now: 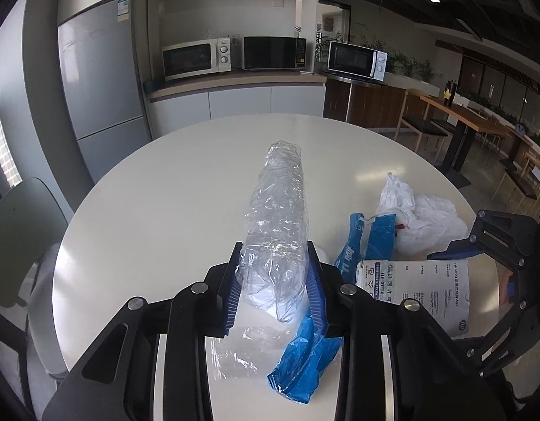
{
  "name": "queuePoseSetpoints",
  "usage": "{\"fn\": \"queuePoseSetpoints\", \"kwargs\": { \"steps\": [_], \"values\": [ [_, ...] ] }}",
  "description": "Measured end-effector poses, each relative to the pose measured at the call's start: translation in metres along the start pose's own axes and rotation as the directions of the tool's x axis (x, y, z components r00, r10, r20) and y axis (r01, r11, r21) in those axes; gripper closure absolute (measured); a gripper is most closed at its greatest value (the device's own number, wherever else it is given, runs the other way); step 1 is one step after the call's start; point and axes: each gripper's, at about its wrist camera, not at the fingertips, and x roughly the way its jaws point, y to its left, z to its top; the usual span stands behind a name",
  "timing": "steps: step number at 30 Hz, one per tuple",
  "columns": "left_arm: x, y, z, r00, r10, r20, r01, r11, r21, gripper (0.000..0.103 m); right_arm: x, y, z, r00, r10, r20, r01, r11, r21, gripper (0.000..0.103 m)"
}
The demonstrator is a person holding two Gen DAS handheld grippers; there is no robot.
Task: Collect trash
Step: 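Grasp the clear plastic wrap with the left tool while the right tool grasps the HP box, then carry the plastic wrap and HP box down over the wastebasket with both tools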
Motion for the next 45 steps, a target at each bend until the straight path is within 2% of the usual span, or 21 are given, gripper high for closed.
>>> {"fn": "queuePoseSetpoints", "kwargs": {
  "steps": [10,19,36,45],
  "values": [
    [-0.039,-0.001,-0.018,0.997,0.056,0.049,-0.052,0.996,-0.076,0.073,-0.019,0.003,0.002,0.996,-0.015,0.086,0.006,0.994,0.107,0.03],
    [-0.08,-0.006,-0.056,0.995,0.078,0.063,-0.068,0.986,-0.15,0.073,-0.035,0.008,-0.009,0.99,-0.063,0.126,0.031,0.97,0.241,0.03],
    [-0.143,-0.034,-0.122,0.995,0.079,0.059,-0.061,0.963,-0.261,0.074,-0.084,0.037,-0.06,0.979,-0.109,0.174,0.002,0.853,0.521,0.031],
    [-0.158,-0.048,-0.165,1.0,0.027,0.014,-0.022,0.956,-0.294,0.074,-0.101,0.067,-0.084,0.991,-0.037,0.126,-0.05,0.783,0.619,0.03]
  ]
}}
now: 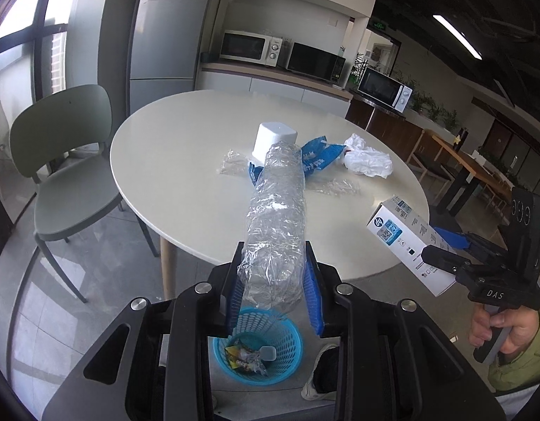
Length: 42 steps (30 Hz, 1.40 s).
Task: Collect trash
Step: 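Carry the plastic wrap and HP box down over the wastebasket with both tools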
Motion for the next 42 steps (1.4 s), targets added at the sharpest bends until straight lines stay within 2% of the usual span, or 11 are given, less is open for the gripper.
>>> {"fn": "queuePoseSetpoints", "kwargs": {
  "steps": [5,12,20,26,42],
  "values": [
    [-0.013,-0.002,-0.024,1.0,0.008,-0.029,-0.007,1.0,0.014,0.074,-0.014,0.008,-0.015,1.0,0.018,-0.011,-0.018,1.0,0.022,0.03],
    [-0.033,-0.011,-0.049,0.996,0.016,-0.089,-0.008,0.995,0.096,0.074,-0.033,0.02,-0.034,0.999,0.039,-0.023,-0.038,0.999,0.023,0.03],
    [-0.017,-0.014,-0.087,0.98,0.001,-0.2,0.022,0.993,0.113,0.074,-0.022,0.02,-0.069,0.994,0.037,-0.107,-0.033,0.999,0.044,0.03],
    [0.017,-0.012,-0.108,0.956,-0.022,-0.294,0.049,0.995,0.083,0.074,0.002,0.013,-0.097,0.983,0.022,-0.183,-0.01,0.998,0.069,0.03],
    [0.095,0.009,-0.159,0.886,0.015,-0.464,-0.013,1.0,0.008,0.074,0.076,-0.015,-0.146,0.947,0.023,-0.319,0.04,0.981,0.189,0.03]
  ]
}}
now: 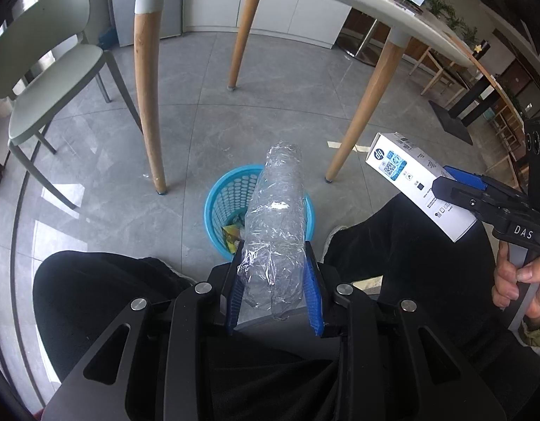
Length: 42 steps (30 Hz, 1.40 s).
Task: Collect trash
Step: 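Carry the plastic wrap and HP box down over the wastebasket with both tools, then open both tools to drop the wrap and HP box into the wastebasket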
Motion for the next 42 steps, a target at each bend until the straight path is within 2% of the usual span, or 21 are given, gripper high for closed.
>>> {"fn": "queuePoseSetpoints", "kwargs": {
  "steps": [8,22,38,42],
  "values": [
    [0.035,0.006,0.005,0.998,0.017,-0.054,-0.019,0.999,-0.04,0.074,0.03,-0.013,-0.001,0.999,0.024,-0.026,-0.022,0.997,0.079,0.03],
    [0.09,0.009,0.014,0.991,0.036,-0.129,-0.049,0.994,-0.098,0.074,0.092,-0.042,0.005,0.992,0.003,-0.129,0.021,0.983,0.183,0.03],
    [0.152,0.021,0.031,0.972,0.058,-0.229,-0.091,0.986,-0.137,0.073,0.169,-0.062,0.015,0.973,0.002,-0.233,0.056,0.968,0.243,0.03],
    [0.167,0.026,0.033,0.965,0.042,-0.257,-0.085,0.983,-0.16,0.073,0.188,-0.067,0.015,0.965,-0.004,-0.264,0.073,0.965,0.252,0.03]
  ]
}}
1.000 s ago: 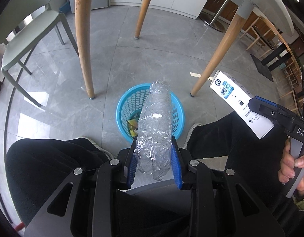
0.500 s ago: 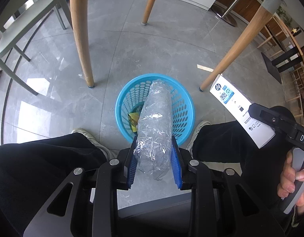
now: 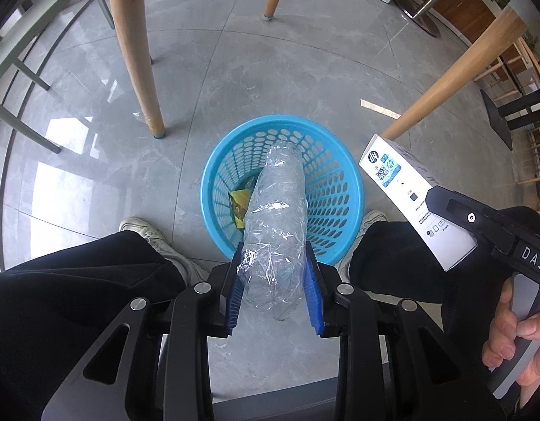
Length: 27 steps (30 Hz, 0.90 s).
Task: Collect trash
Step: 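Open both tools to drop the wrap and HP box into the wastebasket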
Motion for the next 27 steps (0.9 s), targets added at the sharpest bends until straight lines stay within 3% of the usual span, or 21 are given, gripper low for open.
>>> {"fn": "queuePoseSetpoints", "kwargs": {
  "steps": [8,9,11,14,27],
  "values": [
    [0.026,0.002,0.018,0.999,-0.009,-0.046,0.009,1.0,-0.019,0.07,0.032,-0.003,0.01,0.999,-0.015,-0.046,0.015,1.0,0.006,0.03],
    [0.026,0.003,0.019,0.999,-0.02,-0.042,0.019,1.0,-0.024,0.066,0.037,-0.003,0.011,0.998,-0.005,-0.055,0.005,1.0,0.005,0.029],
    [0.027,0.005,0.022,0.999,-0.039,-0.034,0.038,0.999,-0.033,0.042,0.046,-0.003,0.013,0.996,0.004,-0.087,-0.004,1.0,0.005,0.029],
    [0.026,0.009,0.023,0.999,-0.026,-0.026,0.025,0.999,-0.047,0.045,0.055,-0.007,0.014,0.994,-0.005,-0.11,0.007,1.0,0.021,0.021],
    [0.023,0.011,0.022,1.0,-0.017,-0.005,0.016,0.998,-0.052,0.045,0.052,-0.008,0.01,0.995,-0.025,-0.098,0.025,1.0,0.007,0.019]
  ]
}}
